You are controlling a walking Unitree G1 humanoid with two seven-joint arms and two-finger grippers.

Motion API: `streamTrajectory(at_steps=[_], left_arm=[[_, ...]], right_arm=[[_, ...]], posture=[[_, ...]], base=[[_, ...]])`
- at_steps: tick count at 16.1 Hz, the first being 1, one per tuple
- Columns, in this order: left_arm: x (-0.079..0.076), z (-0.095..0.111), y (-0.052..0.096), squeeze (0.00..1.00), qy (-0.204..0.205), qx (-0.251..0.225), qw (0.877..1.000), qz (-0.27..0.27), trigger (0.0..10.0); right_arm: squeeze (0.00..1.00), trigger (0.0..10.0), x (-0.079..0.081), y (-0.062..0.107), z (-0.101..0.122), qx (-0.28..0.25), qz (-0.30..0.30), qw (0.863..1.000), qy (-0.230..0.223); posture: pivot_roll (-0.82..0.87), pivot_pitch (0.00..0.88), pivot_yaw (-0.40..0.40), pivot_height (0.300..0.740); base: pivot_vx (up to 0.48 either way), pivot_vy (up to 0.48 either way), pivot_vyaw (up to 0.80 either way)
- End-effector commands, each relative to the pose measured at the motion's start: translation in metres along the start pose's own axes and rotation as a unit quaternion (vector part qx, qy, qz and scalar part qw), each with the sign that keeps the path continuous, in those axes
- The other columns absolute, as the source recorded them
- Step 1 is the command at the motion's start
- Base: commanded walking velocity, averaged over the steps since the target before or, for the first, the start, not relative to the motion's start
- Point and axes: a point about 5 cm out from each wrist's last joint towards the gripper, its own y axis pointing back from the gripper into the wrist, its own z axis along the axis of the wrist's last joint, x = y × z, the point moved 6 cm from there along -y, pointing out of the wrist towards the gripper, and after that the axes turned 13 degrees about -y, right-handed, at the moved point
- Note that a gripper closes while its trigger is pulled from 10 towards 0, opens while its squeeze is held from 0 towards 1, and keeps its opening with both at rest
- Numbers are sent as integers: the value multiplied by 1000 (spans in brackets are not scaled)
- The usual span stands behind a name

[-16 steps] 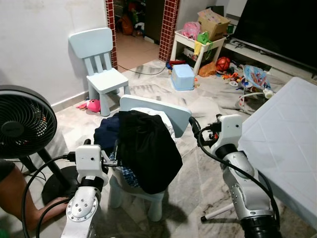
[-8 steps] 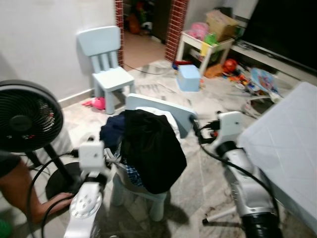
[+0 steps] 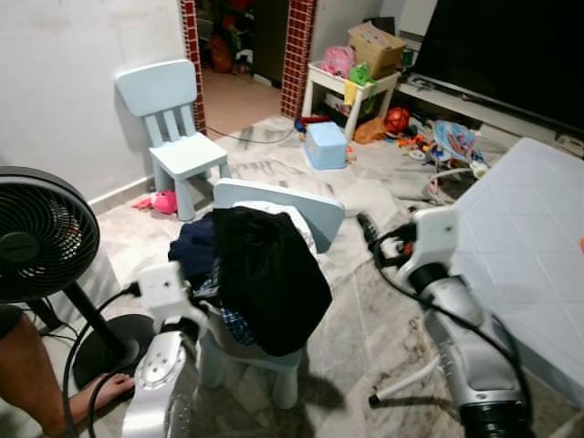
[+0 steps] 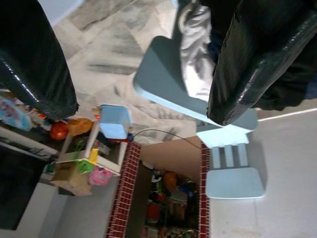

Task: Hang hanger

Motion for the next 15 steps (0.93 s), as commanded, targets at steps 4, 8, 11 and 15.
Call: streamTrajectory(at_steps=[4,8,11,15], left_arm=[[5,-5,-8,0,44,34,998,29,10000],[7,4,-19,0,51,38,998,29,10000],[2,-20,-16,0,41,107,993,13,10000],[-6,-21,-37,0,25,115,993,-4,10000]], right_arm=[[0,10000,-4,5,6,-3,-8,1000,2],[0,10000,1,1,13,-6,0,1000,2],[0,10000,8,-1,17,-7,17,1000,4],[0,10000,9,6,18,-2,28,999,22]], posture=[[-113,0,-95,740],[-106,0,-101,740],[-107,0,-100,740],[-140,0,-116,740]], base=[[0,0,0],[0,0,0],[0,0,0],[0,0,0]])
